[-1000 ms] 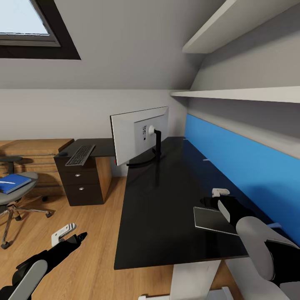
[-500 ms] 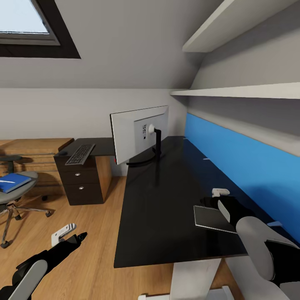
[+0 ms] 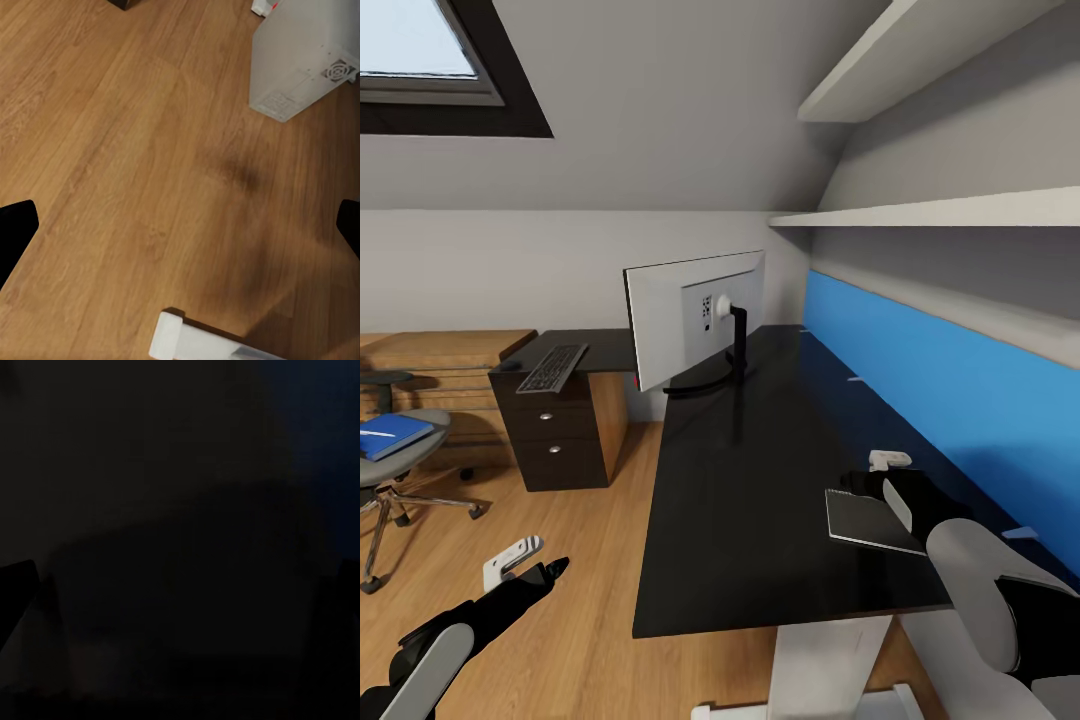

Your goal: In the bedroom, organize the workspace by keeping the computer under the desk, ensuring the monitor is on the desk, placing the keyboard on the desk next to the monitor, placing the mouse on the desk next to the keyboard, moving the folder from the swivel chair onto the desk next to the mouse, stacking the notebook on top of the folder with the pen on top of the notebook, and positioning the swivel chair next to the desk.

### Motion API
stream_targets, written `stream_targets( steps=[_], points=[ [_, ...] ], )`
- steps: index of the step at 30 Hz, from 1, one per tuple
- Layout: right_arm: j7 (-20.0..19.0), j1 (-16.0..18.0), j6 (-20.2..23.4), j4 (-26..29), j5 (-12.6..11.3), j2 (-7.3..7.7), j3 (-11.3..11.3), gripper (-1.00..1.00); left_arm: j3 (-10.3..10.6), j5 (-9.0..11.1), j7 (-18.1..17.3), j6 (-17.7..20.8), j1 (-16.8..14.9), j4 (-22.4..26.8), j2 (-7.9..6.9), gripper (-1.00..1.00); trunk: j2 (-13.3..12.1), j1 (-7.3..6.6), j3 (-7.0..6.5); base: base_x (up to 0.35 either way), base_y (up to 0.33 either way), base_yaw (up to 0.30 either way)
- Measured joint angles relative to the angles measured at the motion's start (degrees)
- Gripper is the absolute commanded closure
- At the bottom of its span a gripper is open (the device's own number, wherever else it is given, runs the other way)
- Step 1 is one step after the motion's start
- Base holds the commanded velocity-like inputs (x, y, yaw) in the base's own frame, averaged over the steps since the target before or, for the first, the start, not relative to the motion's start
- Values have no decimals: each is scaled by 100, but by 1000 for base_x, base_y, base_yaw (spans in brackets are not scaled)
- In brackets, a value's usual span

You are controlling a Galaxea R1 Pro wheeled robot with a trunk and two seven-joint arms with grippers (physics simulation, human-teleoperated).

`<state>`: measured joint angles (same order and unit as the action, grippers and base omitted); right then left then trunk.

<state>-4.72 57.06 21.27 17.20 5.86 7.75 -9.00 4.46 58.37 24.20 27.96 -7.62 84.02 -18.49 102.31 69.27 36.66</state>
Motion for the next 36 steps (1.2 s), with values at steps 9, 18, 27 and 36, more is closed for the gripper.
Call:
stream_targets(
  steps=[9, 18, 27, 36],
  points=[
    [0, 0, 0, 0, 0, 0, 0, -100, 0, -4, 0, 0, 1, -52, 0, -100, 0, 0, 0, 0, 0, 0],
    [0, 0, 0, 0, -1, 1, 0, -100, 0, -7, 0, 0, -1, -88, 0, -100, 0, 0, 0, 0, 0, 0],
    [4, 0, 0, 1, 3, -4, -3, -100, -1, -9, -2, -18, 0, -201, 0, -100, 0, 0, 0, -23, 0, 0],
    [8, 0, -12, -1, -2, -8, -1, -100, 0, -18, 1, -25, 0, -228, 0, -100, -1, 1, 0, -135, 0, 0]
  ],
)
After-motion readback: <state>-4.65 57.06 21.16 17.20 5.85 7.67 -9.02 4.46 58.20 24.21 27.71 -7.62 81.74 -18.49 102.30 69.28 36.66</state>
